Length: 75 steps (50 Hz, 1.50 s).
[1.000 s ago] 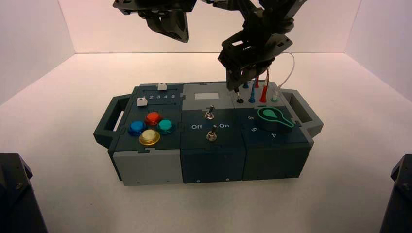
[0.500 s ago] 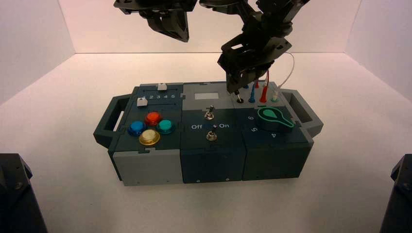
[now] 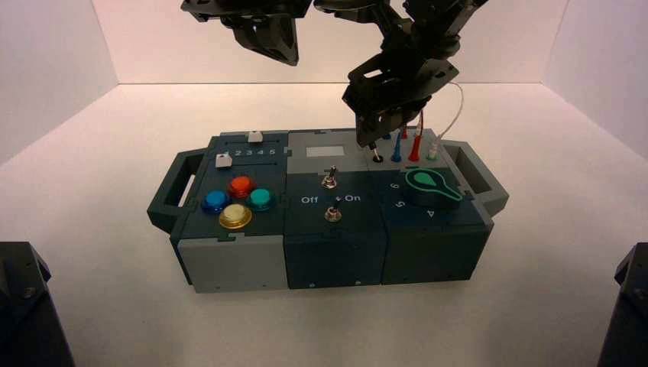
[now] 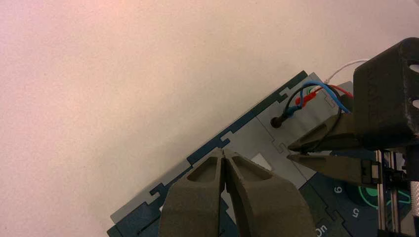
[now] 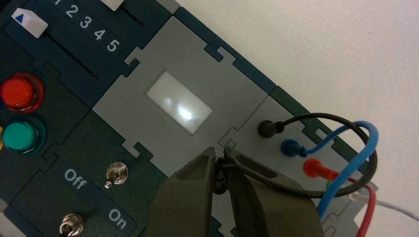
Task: Insert the black wire.
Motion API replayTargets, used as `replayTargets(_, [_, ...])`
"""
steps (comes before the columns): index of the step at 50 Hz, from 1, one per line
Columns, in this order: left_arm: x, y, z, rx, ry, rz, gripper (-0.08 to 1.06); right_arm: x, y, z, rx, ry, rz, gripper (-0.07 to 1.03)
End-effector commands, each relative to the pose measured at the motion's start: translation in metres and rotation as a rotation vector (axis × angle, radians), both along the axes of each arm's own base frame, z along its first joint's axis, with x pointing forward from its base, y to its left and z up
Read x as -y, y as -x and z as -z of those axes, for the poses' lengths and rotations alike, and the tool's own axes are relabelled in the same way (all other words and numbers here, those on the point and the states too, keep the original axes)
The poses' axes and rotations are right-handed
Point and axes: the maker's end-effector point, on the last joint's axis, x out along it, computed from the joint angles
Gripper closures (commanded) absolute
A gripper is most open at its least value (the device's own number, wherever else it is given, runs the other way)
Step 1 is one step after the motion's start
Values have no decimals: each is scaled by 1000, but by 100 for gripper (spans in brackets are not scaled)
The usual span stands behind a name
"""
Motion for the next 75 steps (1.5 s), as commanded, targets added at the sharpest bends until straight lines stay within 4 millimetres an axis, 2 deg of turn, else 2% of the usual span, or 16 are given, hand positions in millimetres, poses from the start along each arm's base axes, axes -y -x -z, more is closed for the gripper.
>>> replayTargets(1, [7, -8, -16, 44, 29, 6, 101, -1, 2, -8, 3, -8, -2, 98])
replayTargets(21, [9, -10, -18, 51, 28, 12, 101, 1, 5, -11, -13, -1, 3, 98])
replayTargets(32, [10, -11, -20, 58, 27, 18, 101, 6, 11, 4, -67, 38, 15, 98])
replayTargets(46, [10, -12, -20, 59, 27, 19, 101, 7, 12, 8, -89, 53, 20, 98])
replayTargets(57, [9, -11, -18, 54, 23, 19, 101, 8, 14, 26, -152, 108, 20, 98])
replayTargets(75, [4, -14, -27, 89, 16, 26, 101, 3, 7, 23, -128, 98, 11, 99])
